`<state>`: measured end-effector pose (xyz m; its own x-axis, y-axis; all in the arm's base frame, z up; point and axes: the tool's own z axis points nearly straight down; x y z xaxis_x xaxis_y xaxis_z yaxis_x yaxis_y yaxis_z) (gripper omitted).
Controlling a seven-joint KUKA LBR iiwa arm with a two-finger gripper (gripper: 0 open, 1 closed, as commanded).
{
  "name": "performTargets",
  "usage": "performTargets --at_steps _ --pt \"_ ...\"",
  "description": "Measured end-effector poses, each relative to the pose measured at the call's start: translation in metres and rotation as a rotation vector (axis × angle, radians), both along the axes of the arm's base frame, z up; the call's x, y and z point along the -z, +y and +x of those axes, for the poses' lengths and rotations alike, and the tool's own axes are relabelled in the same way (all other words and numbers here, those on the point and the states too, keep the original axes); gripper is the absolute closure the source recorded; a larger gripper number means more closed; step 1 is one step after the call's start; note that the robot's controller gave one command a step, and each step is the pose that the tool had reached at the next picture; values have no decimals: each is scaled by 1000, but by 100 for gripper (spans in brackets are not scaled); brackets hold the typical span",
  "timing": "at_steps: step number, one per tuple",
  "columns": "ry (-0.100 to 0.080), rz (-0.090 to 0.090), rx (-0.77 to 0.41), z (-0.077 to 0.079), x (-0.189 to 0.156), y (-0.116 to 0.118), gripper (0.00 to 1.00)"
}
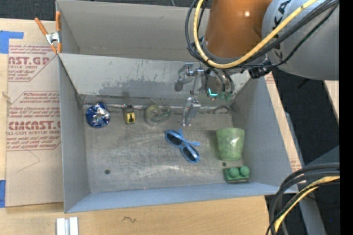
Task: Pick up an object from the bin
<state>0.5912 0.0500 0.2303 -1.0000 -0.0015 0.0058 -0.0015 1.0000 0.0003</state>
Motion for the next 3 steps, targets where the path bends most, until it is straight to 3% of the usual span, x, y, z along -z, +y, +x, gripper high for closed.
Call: performTargets --at_steps 1,2,3 --pt "-11 1 209 -45 160 -62 0" --pt "-7 0 329 -52 130 -41 0" --pt "-7 -2 643 -37 117 -39 0"
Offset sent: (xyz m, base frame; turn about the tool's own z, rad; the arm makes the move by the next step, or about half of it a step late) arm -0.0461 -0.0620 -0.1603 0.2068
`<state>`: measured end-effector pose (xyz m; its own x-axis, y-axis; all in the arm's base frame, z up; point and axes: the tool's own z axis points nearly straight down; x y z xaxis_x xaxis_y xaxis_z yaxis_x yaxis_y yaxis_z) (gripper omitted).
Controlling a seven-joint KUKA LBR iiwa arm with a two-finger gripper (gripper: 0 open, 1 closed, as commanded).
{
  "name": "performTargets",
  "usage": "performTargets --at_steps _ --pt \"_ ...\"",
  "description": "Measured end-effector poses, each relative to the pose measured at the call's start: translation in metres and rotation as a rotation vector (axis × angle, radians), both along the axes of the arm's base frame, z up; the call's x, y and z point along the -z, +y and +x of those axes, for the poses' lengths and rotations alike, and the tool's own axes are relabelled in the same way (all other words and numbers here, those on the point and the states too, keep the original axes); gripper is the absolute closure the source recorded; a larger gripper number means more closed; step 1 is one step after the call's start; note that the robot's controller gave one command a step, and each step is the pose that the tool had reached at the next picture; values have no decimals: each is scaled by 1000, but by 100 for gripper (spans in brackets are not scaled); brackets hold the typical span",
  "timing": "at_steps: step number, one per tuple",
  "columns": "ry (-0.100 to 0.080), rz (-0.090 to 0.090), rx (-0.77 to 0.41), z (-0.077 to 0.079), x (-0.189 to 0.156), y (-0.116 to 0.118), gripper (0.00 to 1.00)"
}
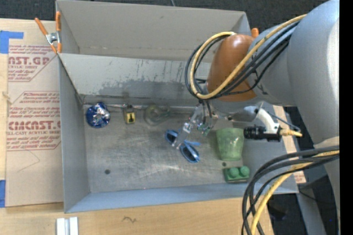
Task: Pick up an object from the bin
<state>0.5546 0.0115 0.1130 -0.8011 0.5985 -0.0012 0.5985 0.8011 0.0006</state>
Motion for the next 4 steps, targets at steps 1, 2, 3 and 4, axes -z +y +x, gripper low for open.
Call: performTargets --at_steps 1,2,3,4 --pt "-7 -2 -22 -36 43 1 0" --pt "-4 0 -23 -34 41 1 0" --pt "-2 3 -24 -34 39 2 100" --pt "-1 1 -25 -33 6 3 100"
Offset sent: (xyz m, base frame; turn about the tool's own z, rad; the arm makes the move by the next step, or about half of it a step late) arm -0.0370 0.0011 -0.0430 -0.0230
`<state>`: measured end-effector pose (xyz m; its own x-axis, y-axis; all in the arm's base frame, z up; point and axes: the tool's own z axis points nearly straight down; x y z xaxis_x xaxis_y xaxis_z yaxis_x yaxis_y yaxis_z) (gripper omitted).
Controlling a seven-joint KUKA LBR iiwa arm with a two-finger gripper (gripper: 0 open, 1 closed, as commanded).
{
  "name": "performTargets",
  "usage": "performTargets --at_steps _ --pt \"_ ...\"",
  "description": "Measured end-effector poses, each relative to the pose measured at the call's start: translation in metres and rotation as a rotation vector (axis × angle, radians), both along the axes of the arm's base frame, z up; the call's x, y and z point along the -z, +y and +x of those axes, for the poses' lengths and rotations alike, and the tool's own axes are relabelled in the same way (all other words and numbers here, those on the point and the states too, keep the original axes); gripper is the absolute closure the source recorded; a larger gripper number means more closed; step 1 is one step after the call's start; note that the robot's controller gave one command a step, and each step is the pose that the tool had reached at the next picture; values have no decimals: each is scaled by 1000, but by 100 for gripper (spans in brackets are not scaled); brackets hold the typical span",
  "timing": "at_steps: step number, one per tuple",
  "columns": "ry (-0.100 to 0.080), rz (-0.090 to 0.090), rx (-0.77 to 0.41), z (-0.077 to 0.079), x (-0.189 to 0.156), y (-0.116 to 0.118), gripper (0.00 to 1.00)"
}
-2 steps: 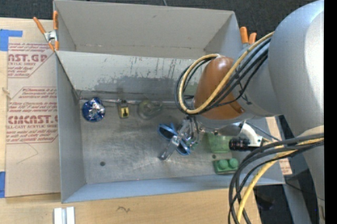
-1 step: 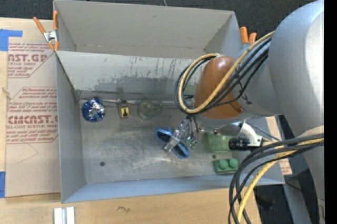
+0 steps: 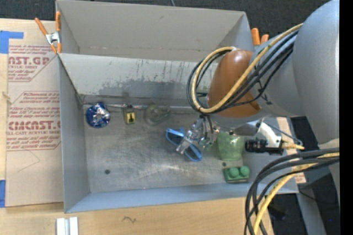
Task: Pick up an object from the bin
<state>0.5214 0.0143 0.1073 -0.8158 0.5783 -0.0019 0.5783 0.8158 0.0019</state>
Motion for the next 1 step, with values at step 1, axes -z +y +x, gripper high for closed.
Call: performTargets --at_steps 1 --pt "-2 0 -1 1 -47 0 100"
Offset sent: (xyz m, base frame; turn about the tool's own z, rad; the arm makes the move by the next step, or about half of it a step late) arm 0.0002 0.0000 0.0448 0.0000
